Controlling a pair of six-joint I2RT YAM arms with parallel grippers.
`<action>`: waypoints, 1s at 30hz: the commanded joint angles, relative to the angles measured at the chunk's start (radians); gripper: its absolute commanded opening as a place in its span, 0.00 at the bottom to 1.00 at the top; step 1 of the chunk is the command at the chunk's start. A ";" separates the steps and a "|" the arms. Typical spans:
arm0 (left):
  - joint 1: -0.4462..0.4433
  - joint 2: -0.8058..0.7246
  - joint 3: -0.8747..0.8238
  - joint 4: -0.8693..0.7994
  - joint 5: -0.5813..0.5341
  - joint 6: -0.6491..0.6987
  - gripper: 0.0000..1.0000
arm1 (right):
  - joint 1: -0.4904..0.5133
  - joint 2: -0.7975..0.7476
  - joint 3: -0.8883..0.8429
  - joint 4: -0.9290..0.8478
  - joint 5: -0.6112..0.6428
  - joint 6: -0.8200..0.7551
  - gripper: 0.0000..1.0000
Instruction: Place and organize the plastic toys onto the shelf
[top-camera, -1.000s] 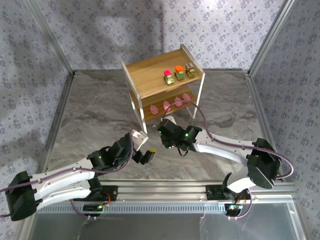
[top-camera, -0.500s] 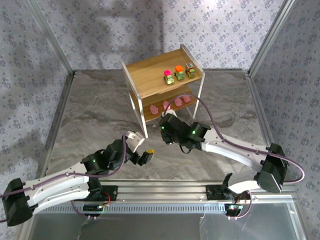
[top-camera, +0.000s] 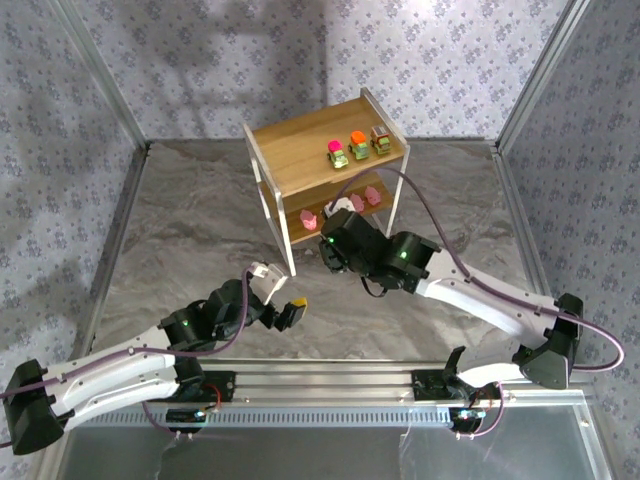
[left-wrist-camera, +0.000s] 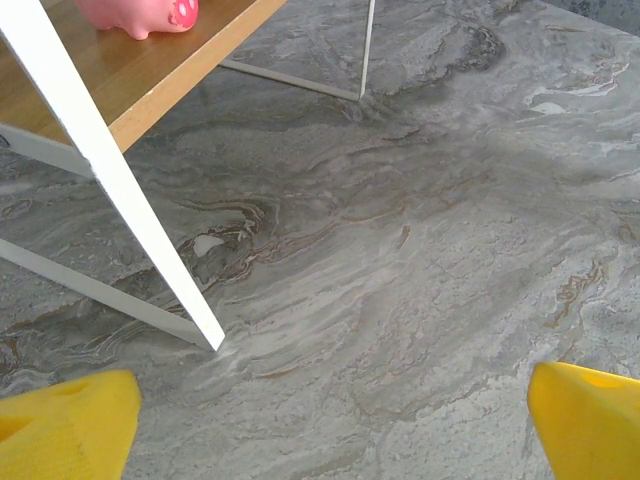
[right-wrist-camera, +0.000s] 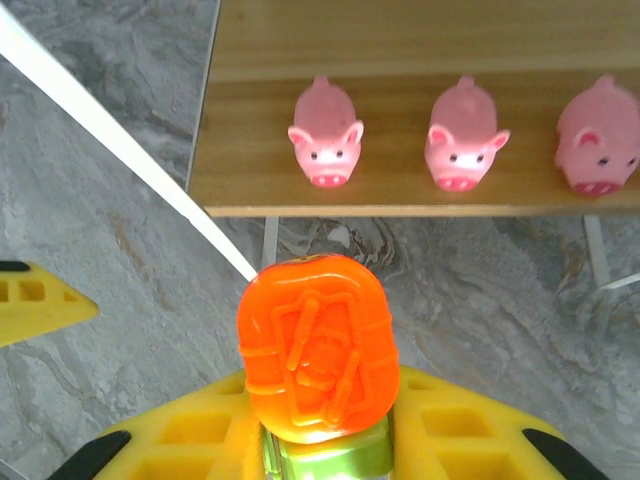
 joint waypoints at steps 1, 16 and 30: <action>-0.007 -0.011 -0.009 0.019 -0.010 0.014 0.99 | 0.006 -0.020 0.071 -0.052 0.044 -0.046 0.30; -0.007 -0.020 -0.009 0.008 -0.035 0.012 0.99 | -0.008 0.031 0.275 -0.102 0.103 -0.132 0.30; -0.007 -0.022 -0.005 -0.013 -0.103 0.008 0.99 | -0.037 0.145 0.467 -0.119 0.075 -0.201 0.30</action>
